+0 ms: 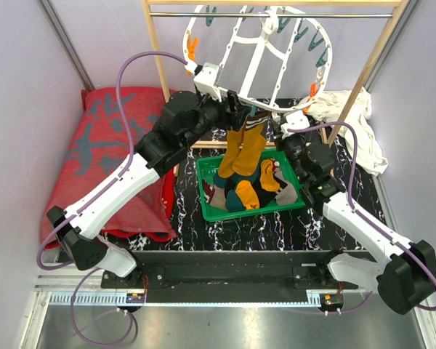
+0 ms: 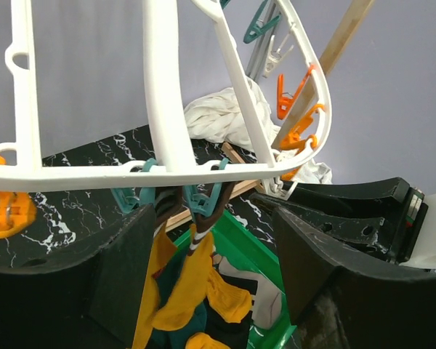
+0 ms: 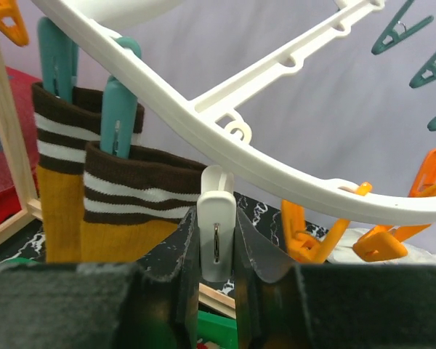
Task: Clip the socks to the hanger
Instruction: Open the clamp at the hanger.
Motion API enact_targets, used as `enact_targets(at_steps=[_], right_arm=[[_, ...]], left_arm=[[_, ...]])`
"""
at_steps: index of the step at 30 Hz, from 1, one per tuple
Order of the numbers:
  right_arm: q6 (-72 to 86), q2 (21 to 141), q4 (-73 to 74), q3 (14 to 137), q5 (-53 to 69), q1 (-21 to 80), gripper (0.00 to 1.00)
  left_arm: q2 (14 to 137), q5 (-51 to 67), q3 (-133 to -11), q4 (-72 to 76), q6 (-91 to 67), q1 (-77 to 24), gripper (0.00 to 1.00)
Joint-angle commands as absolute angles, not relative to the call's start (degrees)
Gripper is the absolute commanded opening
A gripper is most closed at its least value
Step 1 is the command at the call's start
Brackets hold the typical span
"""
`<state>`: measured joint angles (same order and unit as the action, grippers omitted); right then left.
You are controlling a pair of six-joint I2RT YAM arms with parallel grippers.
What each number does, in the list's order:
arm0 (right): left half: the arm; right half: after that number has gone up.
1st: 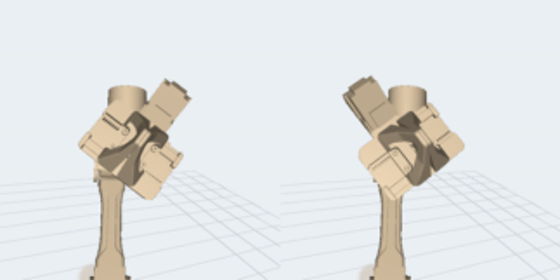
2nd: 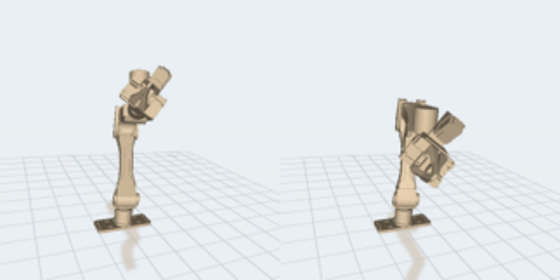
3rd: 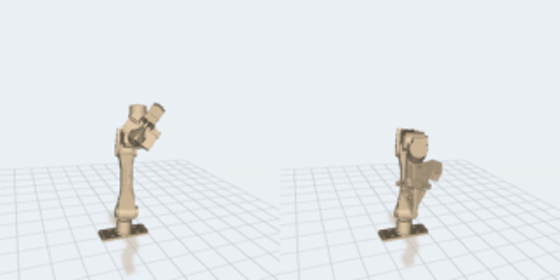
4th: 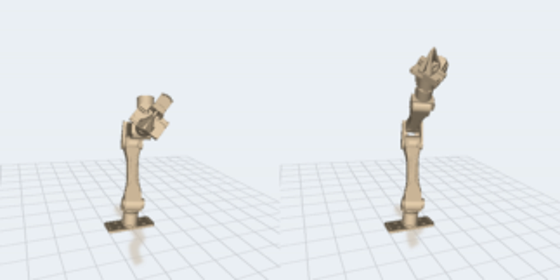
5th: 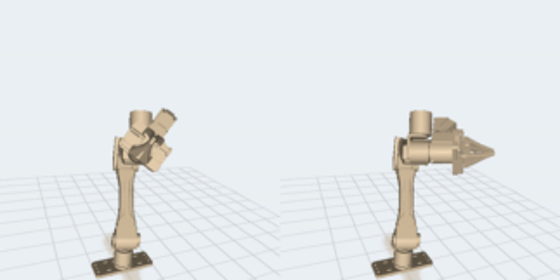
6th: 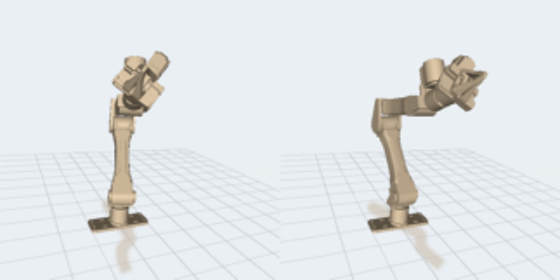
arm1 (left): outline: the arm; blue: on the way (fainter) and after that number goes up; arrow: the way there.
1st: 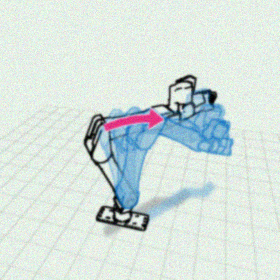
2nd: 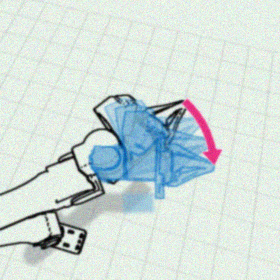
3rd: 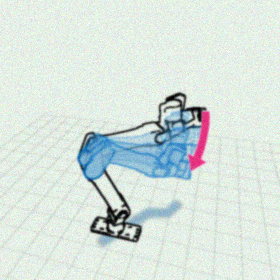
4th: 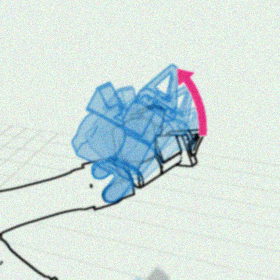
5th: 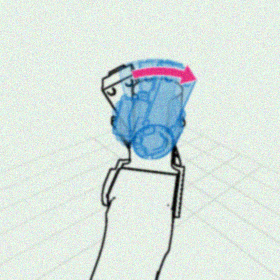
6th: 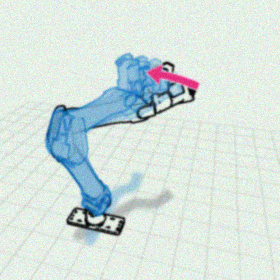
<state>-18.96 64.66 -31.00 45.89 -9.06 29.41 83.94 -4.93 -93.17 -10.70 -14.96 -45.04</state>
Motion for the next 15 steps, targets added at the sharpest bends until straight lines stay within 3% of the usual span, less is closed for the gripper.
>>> enact_targets(at_steps=[1,10,15], right_arm=[[-16.3,60.0,-25.5,48.3,-2.3,29.1,0.09],[-9.1,58.9,-15.0,55.4,10.6,29.1,0.06],[-6.2,60.1,-14.5,57.7,13.3,29.1,0.07]], left_arm=[[80.7,-0.3,-93.3,-8.3,-15.6,-44.8,0.69],[80.1,15.5,-94.7,-7.3,-19.2,-44.8,0.69],[80.4,17.9,-94.2,-5.4,-22.6,-44.9,0.69]])
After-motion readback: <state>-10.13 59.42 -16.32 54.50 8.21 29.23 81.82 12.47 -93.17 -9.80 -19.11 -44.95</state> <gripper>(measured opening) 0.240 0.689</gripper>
